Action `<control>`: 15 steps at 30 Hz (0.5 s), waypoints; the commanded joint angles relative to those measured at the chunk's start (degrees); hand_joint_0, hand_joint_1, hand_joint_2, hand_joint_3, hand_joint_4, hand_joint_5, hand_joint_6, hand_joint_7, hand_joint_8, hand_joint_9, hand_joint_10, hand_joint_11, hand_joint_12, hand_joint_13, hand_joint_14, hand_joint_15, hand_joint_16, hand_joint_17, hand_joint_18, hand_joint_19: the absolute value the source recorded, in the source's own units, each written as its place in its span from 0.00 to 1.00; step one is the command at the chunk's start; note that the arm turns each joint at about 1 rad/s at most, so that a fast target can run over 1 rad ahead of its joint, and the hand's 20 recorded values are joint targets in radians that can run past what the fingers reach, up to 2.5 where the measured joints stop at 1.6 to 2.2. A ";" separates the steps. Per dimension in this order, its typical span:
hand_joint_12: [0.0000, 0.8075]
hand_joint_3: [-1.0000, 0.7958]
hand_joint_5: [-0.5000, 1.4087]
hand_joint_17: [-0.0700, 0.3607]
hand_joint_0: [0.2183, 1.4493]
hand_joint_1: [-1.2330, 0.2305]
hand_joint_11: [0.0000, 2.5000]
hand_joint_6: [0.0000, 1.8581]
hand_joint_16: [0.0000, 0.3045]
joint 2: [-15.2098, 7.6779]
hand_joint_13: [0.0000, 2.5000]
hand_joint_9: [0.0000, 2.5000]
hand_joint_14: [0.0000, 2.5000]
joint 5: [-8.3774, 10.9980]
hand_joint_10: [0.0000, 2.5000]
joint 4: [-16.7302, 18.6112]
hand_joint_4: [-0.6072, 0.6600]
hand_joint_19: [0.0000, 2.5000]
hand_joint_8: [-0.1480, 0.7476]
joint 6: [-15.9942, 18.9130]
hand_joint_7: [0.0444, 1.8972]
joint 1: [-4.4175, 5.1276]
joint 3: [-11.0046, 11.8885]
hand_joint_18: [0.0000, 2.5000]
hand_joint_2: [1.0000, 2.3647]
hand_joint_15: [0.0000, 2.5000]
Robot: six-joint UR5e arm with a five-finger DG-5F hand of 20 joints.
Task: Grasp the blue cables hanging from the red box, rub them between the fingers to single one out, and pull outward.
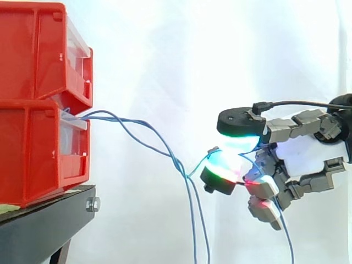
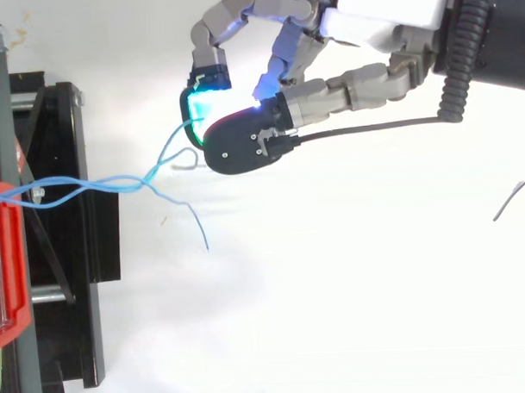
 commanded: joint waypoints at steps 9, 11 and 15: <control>0.36 0.55 0.22 0.37 0.35 0.25 0.35 0.50 0.13 -0.04 0.44 0.49 0.01 -0.01 0.01 0.04 0.39 0.34 0.39 0.00 0.59 0.02 -0.01 0.37 0.02 0.39; 0.36 0.55 0.22 0.37 0.35 0.25 0.35 0.50 0.13 0.05 0.44 0.50 0.01 -0.01 0.01 0.04 0.39 0.34 0.40 0.00 0.59 0.02 -0.01 0.37 0.02 0.39; 0.36 0.55 0.22 0.37 0.35 0.25 0.35 0.50 0.13 -0.04 0.44 0.50 0.01 -0.01 0.01 0.04 0.39 0.34 0.39 0.00 0.59 0.02 -0.01 0.37 0.02 0.40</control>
